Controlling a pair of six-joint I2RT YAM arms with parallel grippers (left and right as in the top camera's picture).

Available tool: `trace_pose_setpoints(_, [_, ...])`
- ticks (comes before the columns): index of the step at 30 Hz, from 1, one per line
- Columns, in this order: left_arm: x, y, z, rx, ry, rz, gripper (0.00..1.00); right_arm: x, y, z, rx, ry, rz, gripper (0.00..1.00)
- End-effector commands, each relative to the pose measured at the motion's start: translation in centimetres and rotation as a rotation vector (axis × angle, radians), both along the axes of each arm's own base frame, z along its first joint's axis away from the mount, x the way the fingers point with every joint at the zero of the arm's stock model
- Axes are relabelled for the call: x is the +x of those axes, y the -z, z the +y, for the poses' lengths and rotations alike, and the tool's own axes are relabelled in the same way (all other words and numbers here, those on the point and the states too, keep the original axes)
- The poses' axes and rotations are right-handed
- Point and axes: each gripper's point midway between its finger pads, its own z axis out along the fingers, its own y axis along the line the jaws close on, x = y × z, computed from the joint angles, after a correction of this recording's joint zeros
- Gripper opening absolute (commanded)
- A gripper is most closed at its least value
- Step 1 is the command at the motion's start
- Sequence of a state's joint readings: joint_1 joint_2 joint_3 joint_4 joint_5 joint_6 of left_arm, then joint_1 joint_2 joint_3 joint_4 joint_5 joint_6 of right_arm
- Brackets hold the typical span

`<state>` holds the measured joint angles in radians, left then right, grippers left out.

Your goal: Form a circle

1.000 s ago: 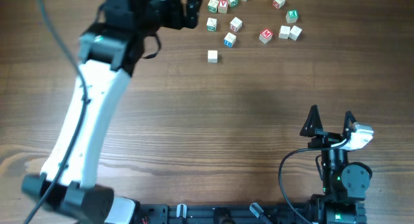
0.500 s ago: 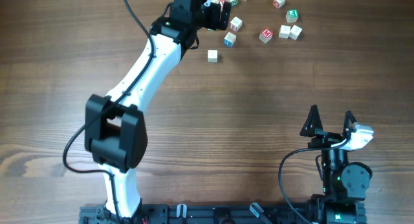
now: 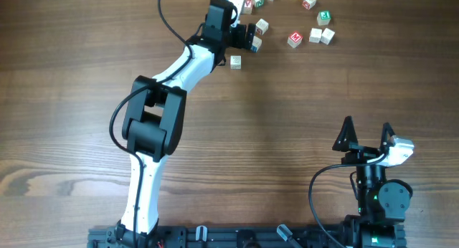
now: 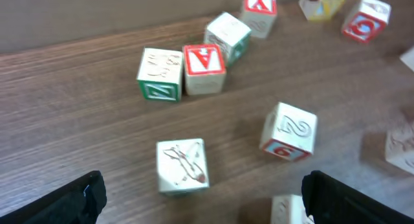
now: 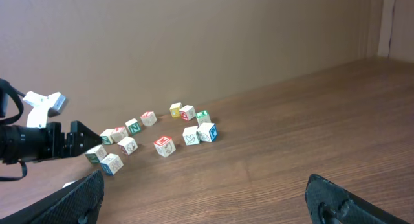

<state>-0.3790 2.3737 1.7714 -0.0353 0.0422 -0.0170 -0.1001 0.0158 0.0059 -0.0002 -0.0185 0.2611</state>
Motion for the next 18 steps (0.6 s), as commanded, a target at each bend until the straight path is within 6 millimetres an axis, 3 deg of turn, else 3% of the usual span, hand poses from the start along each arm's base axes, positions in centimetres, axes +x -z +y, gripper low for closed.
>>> trace_pose_setpoints(1, [0.7, 2.4, 1.0, -0.01, -0.034, 0.025, 1.0, 0.0, -0.2, 0.0, 0.003, -0.001, -0.008, 1.0])
trace_pose_setpoints(9, [1.7, 3.6, 0.6, -0.03, -0.031, -0.019, 0.99, 0.0, -0.2, 0.0, 0.003, -0.001, -0.008, 1.0])
trace_pose_setpoints(14, [1.6, 5.1, 0.6, -0.025, -0.031, -0.007, 0.8, 0.0, -0.2, 0.0, 0.003, -0.001, -0.008, 1.0])
trace_pose_setpoints(18, [2.0, 4.4, 0.4, -0.037, -0.031, -0.038, 0.65, 0.0, -0.2, 0.0, 0.003, -0.001, -0.008, 1.0])
